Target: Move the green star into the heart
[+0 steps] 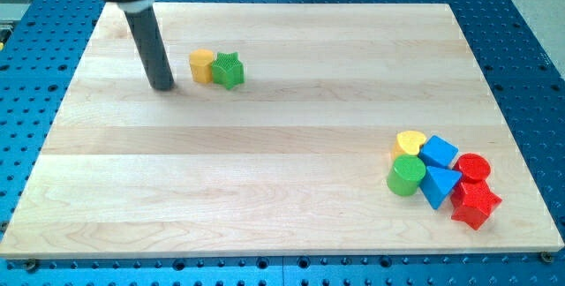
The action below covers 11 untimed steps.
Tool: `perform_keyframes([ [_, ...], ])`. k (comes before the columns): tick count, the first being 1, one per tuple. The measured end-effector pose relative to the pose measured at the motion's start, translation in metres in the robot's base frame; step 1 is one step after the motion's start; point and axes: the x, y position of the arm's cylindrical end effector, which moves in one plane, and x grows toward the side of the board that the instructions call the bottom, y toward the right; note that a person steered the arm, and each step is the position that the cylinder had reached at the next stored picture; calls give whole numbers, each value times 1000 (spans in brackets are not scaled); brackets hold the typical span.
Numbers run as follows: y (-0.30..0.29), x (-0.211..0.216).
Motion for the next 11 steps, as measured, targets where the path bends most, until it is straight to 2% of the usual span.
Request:
perform_keyframes([
  [2, 87, -8],
  [4, 93, -47],
  [5, 117, -31],
  [7, 168, 61],
  [8, 232, 95],
  [9, 260, 125],
  [10, 256, 143],
  [11, 183, 145],
])
